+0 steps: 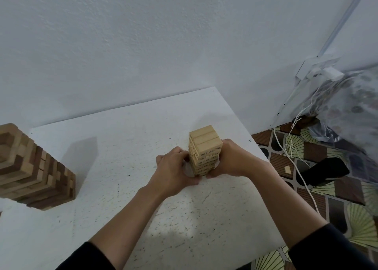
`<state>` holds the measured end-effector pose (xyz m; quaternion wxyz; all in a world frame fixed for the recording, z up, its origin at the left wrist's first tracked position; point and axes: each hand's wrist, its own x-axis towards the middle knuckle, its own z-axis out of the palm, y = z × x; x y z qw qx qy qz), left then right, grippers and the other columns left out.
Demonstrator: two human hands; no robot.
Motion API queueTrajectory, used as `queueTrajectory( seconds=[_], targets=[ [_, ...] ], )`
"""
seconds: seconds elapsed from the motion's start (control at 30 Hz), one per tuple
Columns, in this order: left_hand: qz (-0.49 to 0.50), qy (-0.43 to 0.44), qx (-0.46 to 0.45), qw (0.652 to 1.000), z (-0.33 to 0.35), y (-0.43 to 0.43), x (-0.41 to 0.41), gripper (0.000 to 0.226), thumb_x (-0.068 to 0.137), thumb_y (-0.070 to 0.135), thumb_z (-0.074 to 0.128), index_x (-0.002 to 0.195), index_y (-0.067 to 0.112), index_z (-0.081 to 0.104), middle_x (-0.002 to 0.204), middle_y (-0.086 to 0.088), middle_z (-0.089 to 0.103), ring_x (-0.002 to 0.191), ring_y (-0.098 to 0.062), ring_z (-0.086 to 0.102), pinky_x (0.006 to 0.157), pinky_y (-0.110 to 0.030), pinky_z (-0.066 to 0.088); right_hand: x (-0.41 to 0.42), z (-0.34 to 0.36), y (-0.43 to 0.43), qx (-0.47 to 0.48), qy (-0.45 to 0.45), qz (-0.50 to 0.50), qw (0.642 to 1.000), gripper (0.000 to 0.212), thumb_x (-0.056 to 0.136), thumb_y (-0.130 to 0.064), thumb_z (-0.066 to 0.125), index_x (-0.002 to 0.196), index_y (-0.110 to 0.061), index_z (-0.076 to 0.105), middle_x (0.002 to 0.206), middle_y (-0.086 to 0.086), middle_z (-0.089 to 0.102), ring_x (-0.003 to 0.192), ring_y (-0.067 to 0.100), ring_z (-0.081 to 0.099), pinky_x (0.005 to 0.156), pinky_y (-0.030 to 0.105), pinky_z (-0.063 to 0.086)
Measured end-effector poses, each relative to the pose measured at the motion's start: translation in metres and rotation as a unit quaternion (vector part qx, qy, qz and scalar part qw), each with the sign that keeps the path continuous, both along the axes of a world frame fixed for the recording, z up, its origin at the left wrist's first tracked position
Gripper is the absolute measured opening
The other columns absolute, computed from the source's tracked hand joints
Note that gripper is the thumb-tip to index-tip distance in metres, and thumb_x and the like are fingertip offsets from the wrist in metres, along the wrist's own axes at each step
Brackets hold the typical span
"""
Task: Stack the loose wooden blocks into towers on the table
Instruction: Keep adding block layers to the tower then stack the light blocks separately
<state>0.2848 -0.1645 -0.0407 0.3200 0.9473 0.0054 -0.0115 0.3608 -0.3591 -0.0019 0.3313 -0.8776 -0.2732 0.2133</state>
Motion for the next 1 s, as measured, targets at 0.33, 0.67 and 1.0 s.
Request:
queueTrajectory(
  seconds=[0.33,0.67,1.0],
  targets=[
    [0.006,0.01,-0.021,1.0,0.001,0.037,-0.011,0.061,0.06,0.054,0.085,0.115,0.035,0.067,0.101,0.015,0.056,0.093,-0.004,0.055,0.087,-0.038,0.051,-0.004,-0.008,0.038,-0.004,-0.005,0.019,1.0,0.05,0.057,-0.016,0.094,0.103,-0.02,0.073,0.098,-0.005,0.073,0.092,0.014,0.068,0.081,0.039,0.058],
    [0.058,0.023,-0.047,0.997,0.008,0.086,-0.036,0.048,0.066,0.033,0.087,0.11,0.036,0.069,0.102,0.011,0.056,0.094,-0.005,0.057,0.08,-0.022,0.052,-0.013,-0.01,0.099,0.005,-0.002,0.055,0.998,0.046,0.06,-0.012,0.092,0.102,-0.017,0.074,0.097,-0.005,0.074,0.09,0.009,0.069,0.082,0.033,0.059],
    [0.136,0.062,-0.054,0.987,0.013,0.128,-0.064,0.051,0.068,0.028,0.086,0.114,0.033,0.066,0.108,0.01,0.054,0.096,-0.005,0.058,0.076,-0.018,0.051,-0.029,-0.02,0.159,-0.004,-0.017,0.084,0.996,0.041,0.06,-0.02,0.092,0.097,-0.019,0.074,0.093,-0.004,0.074,0.087,0.014,0.069,0.079,0.036,0.06]
  ],
)
